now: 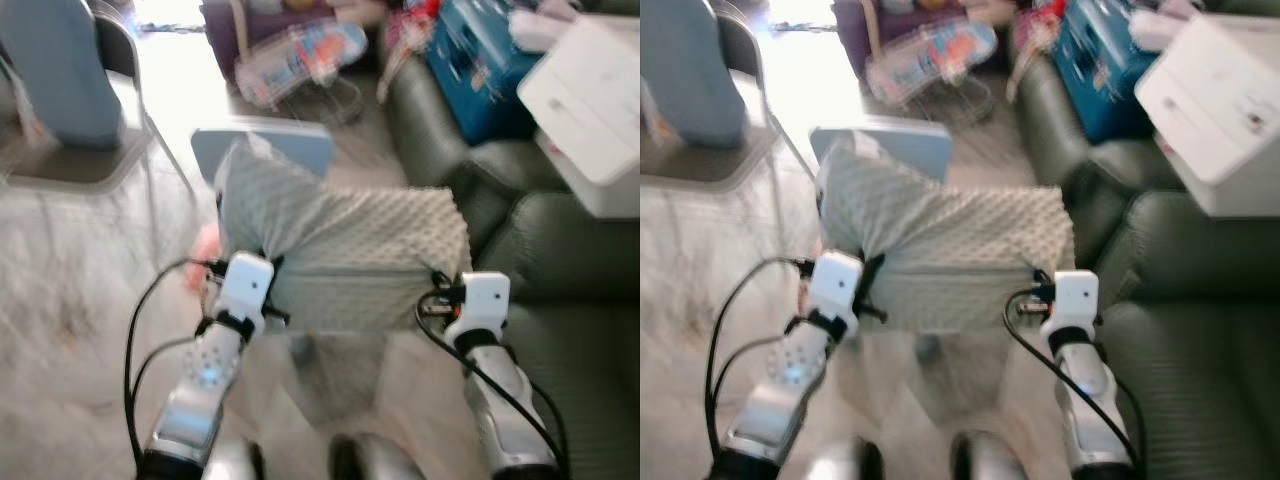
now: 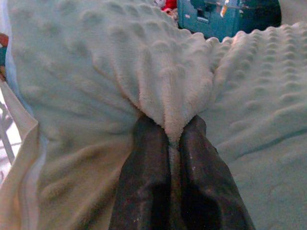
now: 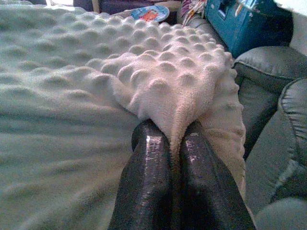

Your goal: Move the pillow to the sofa

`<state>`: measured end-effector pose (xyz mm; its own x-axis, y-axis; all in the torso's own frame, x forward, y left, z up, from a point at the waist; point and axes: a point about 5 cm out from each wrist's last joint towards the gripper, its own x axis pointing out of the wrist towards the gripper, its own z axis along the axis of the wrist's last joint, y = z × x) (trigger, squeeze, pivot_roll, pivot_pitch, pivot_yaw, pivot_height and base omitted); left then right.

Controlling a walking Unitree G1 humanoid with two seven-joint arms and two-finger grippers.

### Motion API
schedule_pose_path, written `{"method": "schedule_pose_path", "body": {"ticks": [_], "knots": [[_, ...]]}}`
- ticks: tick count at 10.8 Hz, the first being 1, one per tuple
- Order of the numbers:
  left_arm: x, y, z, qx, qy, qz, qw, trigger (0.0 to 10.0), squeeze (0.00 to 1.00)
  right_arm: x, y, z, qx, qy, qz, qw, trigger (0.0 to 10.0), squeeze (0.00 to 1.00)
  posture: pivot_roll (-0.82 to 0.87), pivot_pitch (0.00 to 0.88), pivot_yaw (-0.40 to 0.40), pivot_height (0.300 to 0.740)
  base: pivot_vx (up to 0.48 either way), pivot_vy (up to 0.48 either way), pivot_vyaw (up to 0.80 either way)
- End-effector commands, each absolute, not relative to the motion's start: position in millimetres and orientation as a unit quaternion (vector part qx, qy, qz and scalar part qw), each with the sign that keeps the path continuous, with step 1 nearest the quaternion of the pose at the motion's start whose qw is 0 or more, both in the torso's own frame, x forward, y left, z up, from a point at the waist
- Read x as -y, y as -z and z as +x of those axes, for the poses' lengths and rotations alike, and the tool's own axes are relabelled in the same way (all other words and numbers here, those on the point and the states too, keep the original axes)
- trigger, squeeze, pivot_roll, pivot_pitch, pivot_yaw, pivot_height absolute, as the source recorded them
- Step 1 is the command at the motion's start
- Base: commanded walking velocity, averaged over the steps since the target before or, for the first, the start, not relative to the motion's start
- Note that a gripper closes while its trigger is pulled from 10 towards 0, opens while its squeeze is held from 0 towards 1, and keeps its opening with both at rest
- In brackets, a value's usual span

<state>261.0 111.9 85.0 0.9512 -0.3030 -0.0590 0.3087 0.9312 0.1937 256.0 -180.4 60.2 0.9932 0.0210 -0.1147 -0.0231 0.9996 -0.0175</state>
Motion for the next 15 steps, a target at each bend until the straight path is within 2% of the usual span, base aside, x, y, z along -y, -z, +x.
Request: {"method": "schedule_pose_path", "body": {"ticks": [1,3,4,12,15], "knots": [[-118.5,-93.4,263.3,0.001,0.143,0.101,0.985,10.0,0.00,186.6,-66.0,258.1,-0.048,0.001,-0.012,0.999,10.0,0.00,-0.06,0.091,-0.033,0.740,0.000,0.000,0.00],[-118.7,-92.6,262.7,-0.008,0.144,0.080,0.986,10.0,0.00,186.4,-66.8,259.0,-0.048,-0.002,-0.016,0.999,10.0,0.00,-0.06,0.096,-0.034,0.740,0.000,0.000,0.00],[-119.8,-92.1,262.1,-0.012,0.142,0.077,0.987,10.0,0.00,186.0,-65.8,259.1,-0.052,-0.003,-0.019,0.998,10.0,0.00,-0.05,0.100,-0.034,0.740,0.000,0.480,-0.41],[-116.2,-92.4,260.3,-0.019,0.157,0.072,0.985,10.0,0.00,185.8,-64.0,260.9,-0.058,-0.006,-0.021,0.998,10.0,0.00,-0.05,0.110,-0.038,0.740,0.000,0.480,-0.80],[-112.9,-95.2,257.7,-0.006,0.169,0.073,0.983,10.0,0.00,184.4,-63.1,261.1,-0.061,-0.011,-0.022,0.998,10.0,0.00,-0.05,0.110,-0.042,0.740,0.000,0.000,-0.80]]}}
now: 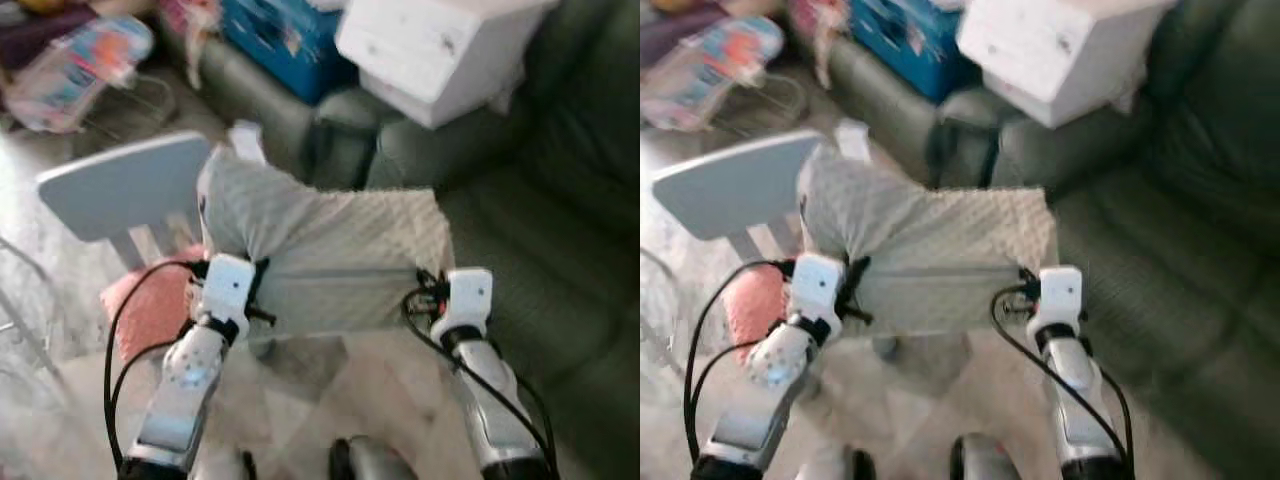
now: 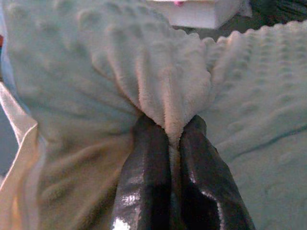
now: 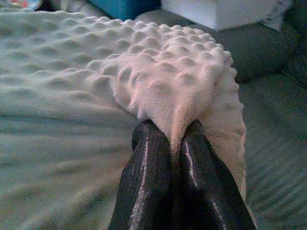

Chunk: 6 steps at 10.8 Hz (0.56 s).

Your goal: Move the pillow to the sofa

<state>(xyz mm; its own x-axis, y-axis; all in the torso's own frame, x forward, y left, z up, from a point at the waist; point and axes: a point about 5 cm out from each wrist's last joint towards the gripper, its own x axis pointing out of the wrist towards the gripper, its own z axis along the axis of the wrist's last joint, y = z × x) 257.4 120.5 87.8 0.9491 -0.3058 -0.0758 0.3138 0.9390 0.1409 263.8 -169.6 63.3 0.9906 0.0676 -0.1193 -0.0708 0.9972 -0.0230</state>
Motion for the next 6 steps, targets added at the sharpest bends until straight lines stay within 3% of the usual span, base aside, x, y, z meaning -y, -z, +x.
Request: {"method": "schedule_pose_path", "body": {"ticks": [1,6], "knots": [[-111.3,-95.8,256.9,-0.005,0.183,0.066,0.981,10.0,0.00,184.5,-63.1,261.7,-0.062,-0.012,-0.023,0.998,10.0,0.00,-0.05,0.109,-0.044,0.740,0.000,0.000,-0.80],[-110.9,-95.8,252.7,-0.011,0.209,0.049,0.977,10.0,0.00,182.5,-62.4,263.8,-0.063,-0.019,-0.025,0.998,10.0,0.00,-0.04,0.107,-0.045,0.740,0.000,0.000,-0.80]]}}
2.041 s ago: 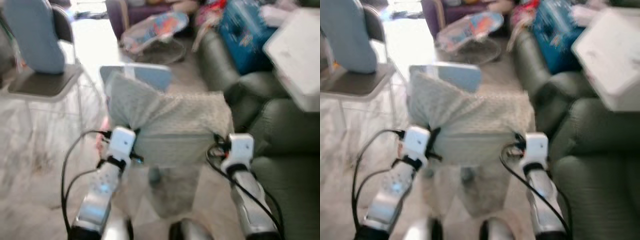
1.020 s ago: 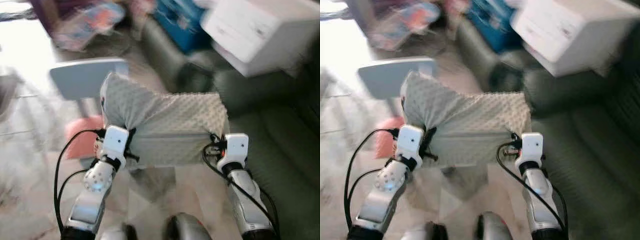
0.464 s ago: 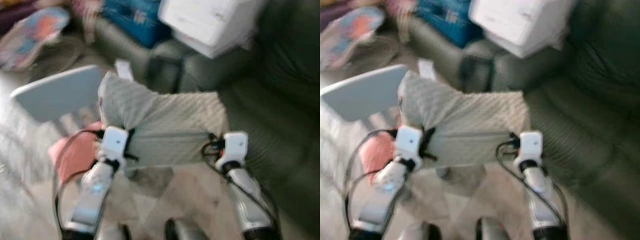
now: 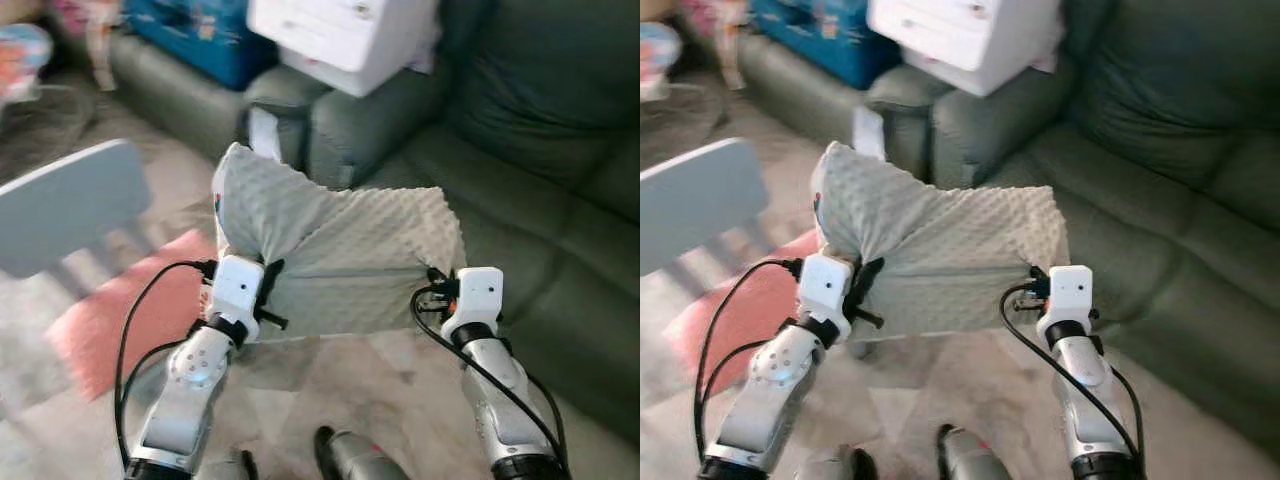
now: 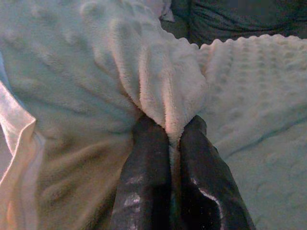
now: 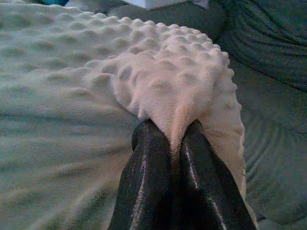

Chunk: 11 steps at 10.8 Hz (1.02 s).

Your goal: Move the pillow to the sofa

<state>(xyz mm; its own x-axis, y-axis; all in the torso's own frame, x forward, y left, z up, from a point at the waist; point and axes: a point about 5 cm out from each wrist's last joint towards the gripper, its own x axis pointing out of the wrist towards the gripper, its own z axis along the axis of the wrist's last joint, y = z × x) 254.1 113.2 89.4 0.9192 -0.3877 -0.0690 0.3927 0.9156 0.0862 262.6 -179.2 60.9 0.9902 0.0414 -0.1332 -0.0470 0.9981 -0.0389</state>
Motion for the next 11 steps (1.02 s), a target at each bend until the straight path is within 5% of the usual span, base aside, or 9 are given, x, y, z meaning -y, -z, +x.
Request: {"method": "schedule_pose_path", "body": {"ticks": [1,11], "knots": [[-111.1,-95.8,252.1,-0.012,0.212,0.047,0.976,10.0,0.00,182.2,-61.8,263.6,-0.064,-0.018,-0.024,0.997,10.0,0.00,-0.04,0.107,-0.043,0.740,0.000,0.000,-0.80],[-106.5,-95.5,251.0,-0.018,0.225,0.032,0.974,10.0,0.00,184.9,-61.0,262.3,-0.067,-0.012,-0.027,0.997,10.0,0.00,-0.05,0.112,-0.043,0.740,0.000,0.000,-0.80]]}}
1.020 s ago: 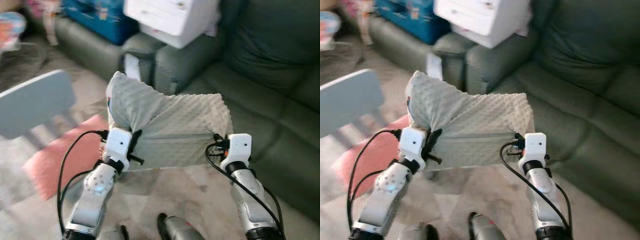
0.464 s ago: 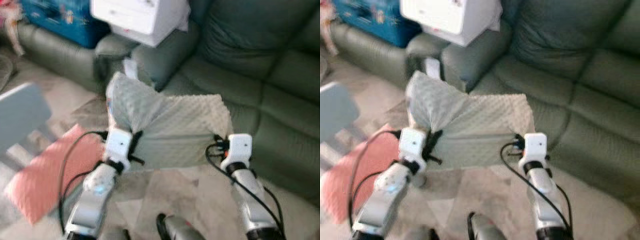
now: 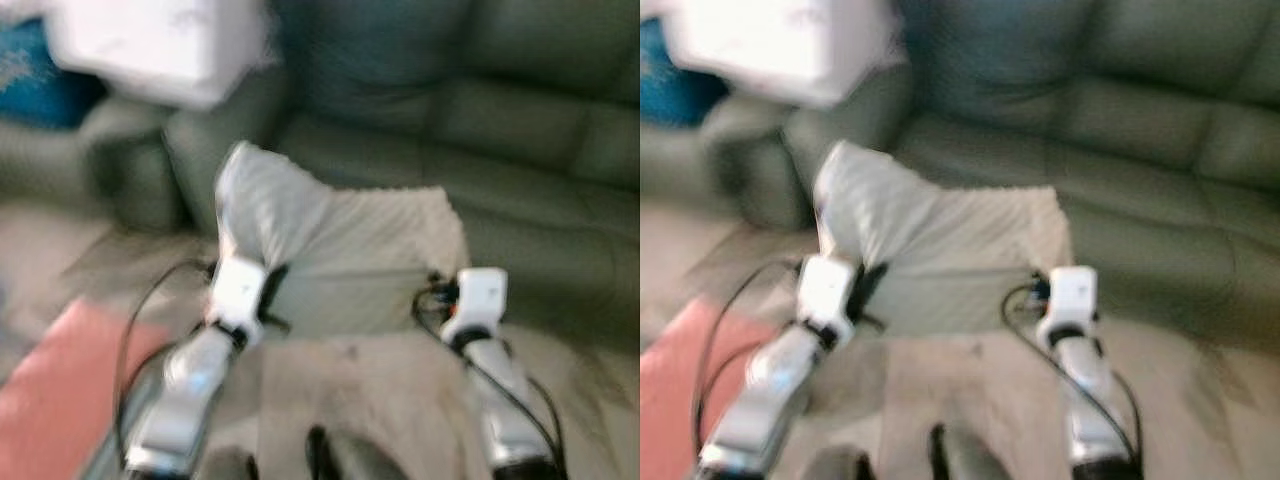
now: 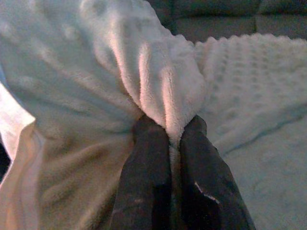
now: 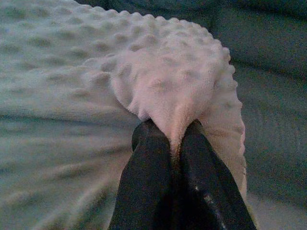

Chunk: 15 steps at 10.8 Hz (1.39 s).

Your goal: Move the pillow to the sofa

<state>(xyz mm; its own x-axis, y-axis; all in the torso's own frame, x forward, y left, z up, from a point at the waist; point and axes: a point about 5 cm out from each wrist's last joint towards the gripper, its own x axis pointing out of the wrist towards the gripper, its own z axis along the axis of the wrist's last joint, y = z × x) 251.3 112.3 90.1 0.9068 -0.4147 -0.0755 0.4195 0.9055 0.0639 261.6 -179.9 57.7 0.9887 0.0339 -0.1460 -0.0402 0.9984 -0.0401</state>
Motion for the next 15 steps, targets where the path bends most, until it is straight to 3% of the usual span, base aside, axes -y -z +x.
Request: {"method": "schedule_pose_path", "body": {"ticks": [1,4,6,10,15], "knots": [[-106.3,-95.5,250.8,-0.019,0.225,0.031,0.974,10.0,0.00,185.0,-60.8,262.2,-0.068,-0.012,-0.028,0.997,10.0,0.00,-0.05,0.113,-0.044,0.740,0.000,0.000,-0.80],[-106.6,-96.5,251.2,-0.017,0.225,0.032,0.974,10.0,0.00,185.0,-61.1,262.2,-0.064,-0.012,-0.025,0.998,10.0,0.00,-0.05,0.113,-0.043,0.740,0.000,0.000,-0.69],[-107.8,-97.6,251.4,-0.015,0.222,0.035,0.974,10.0,0.00,182.8,-62.0,261.5,-0.060,-0.018,-0.026,0.998,10.0,0.00,-0.05,0.118,-0.043,0.740,0.000,0.000,0.00],[-130.3,-89.3,248.4,-0.034,0.154,0.025,0.987,10.0,0.00,180.5,-65.4,253.2,-0.053,-0.034,-0.024,0.998,10.0,0.00,-0.04,0.129,-0.049,0.740,0.000,-0.340,0.00],[-136.2,-86.2,237.6,-0.044,0.153,0.031,0.987,10.0,0.00,172.4,-66.9,244.8,-0.054,-0.045,-0.021,0.997,10.0,0.00,-0.03,0.125,-0.046,0.740,0.000,-0.360,0.00]]}}
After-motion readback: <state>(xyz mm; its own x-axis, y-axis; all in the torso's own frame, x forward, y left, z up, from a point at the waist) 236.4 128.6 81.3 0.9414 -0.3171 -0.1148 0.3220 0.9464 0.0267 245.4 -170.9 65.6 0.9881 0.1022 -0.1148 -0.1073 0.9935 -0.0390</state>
